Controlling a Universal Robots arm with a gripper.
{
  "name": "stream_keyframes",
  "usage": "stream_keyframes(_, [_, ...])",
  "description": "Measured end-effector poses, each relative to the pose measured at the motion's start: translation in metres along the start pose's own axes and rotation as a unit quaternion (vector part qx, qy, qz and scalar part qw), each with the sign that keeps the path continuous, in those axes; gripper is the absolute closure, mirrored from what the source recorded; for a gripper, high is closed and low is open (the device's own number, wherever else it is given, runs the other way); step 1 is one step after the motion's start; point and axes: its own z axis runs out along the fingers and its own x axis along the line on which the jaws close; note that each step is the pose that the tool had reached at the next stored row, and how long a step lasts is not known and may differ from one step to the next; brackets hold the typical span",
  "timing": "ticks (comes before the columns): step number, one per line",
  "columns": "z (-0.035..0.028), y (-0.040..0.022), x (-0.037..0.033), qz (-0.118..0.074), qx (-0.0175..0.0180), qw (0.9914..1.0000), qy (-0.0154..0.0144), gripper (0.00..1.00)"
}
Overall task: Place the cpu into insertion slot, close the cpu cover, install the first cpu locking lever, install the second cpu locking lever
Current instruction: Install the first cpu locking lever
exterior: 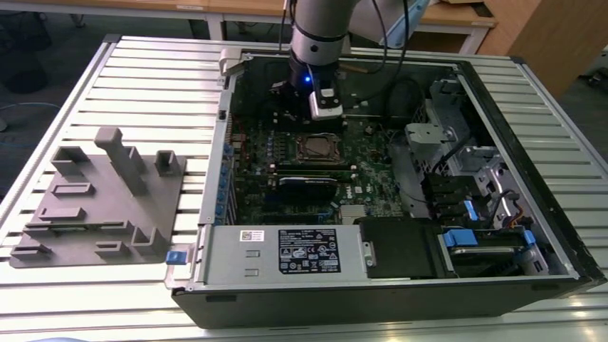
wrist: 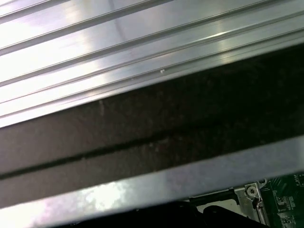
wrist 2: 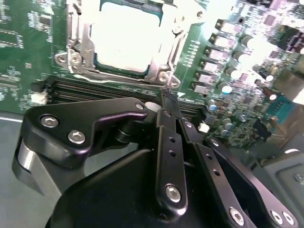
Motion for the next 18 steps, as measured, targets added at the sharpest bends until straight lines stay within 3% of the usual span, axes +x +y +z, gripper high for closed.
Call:
stream_keyframes(5, [0.0004, 0.0000, 0.0000, -0.004, -0.0081, 0.99953, -0.0294, 0.89])
stream_keyframes(6, [0.0005, 0.0000, 0.0000, -0.005, -0.0093, 0.99939, -0.0334, 0.89])
stream_keyframes(8, [0.0006, 0.0000, -0.0001, -0.005, -0.0096, 0.99930, -0.0358, 0.89])
stream_keyframes(11, [0.0005, -0.0001, -0.0001, -0.005, -0.0066, 0.99917, -0.0398, 0.89])
stream_keyframes(13, [0.0003, -0.0010, -0.0003, -0.005, -0.0046, 0.99914, -0.0409, 0.89])
stream_keyframes(18, [0.0000, -0.0046, -0.0017, -0.005, -0.0043, 0.99911, -0.0416, 0.89])
